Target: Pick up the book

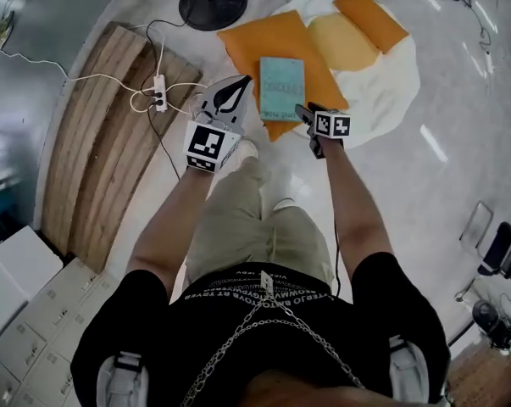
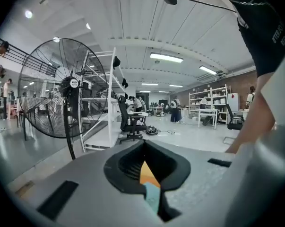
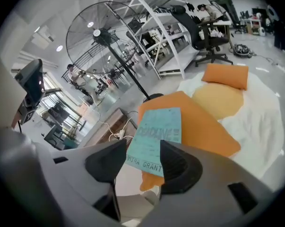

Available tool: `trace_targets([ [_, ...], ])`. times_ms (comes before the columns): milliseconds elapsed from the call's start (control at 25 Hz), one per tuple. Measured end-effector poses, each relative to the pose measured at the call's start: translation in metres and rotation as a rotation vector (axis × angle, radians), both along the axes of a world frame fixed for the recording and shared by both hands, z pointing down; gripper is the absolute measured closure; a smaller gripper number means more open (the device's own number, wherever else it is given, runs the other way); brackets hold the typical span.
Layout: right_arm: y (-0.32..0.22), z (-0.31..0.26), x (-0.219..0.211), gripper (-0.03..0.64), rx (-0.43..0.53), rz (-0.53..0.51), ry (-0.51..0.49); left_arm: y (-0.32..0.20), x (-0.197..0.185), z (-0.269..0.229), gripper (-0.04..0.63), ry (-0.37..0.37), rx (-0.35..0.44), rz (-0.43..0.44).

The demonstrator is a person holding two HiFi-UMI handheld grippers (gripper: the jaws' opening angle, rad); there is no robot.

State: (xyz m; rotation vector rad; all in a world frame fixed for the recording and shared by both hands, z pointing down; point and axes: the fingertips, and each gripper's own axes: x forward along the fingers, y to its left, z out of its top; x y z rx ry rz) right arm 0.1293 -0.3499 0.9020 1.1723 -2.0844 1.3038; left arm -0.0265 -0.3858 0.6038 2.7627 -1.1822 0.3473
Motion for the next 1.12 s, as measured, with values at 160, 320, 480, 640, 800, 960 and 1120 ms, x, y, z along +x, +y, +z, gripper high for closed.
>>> trace_targets([
  [160, -0.011, 0.051, 0.002, 0.294, -0.113, 0.01, -0.035, -0.018, 0.012, 0.038, 0.591, 0.01, -0.029, 0.009],
  [320, -0.025, 0.094, 0.006, 0.249, -0.18, 0.042, -0.032, -0.03, 0.02, 0.074, 0.591, 0.01, -0.047, 0.031],
  [480, -0.017, 0.13, 0.0, 0.19, -0.299, 0.087, -0.058, -0.034, 0.021, 0.098, 0.591, 0.006, -0.073, 0.045],
  [640, 0.006, 0.164, -0.02, 0.167, -0.419, 0.066, -0.066, -0.038, 0.013, 0.116, 0.591, -0.02, -0.102, 0.044],
  [800, 0.012, 0.176, -0.028, 0.169, -0.44, 0.106, -0.088, -0.041, 0.008, 0.122, 0.591, -0.03, -0.118, 0.053],
  [960, 0.014, 0.168, -0.029, 0.238, -0.48, 0.166, -0.176, -0.034, 0.002, 0.128, 0.591, -0.041, -0.138, 0.065],
  [1120, 0.007, 0.147, -0.02, 0.312, -0.447, 0.207, -0.281, -0.034, -0.001, 0.127, 0.591, -0.041, -0.144, 0.068],
])
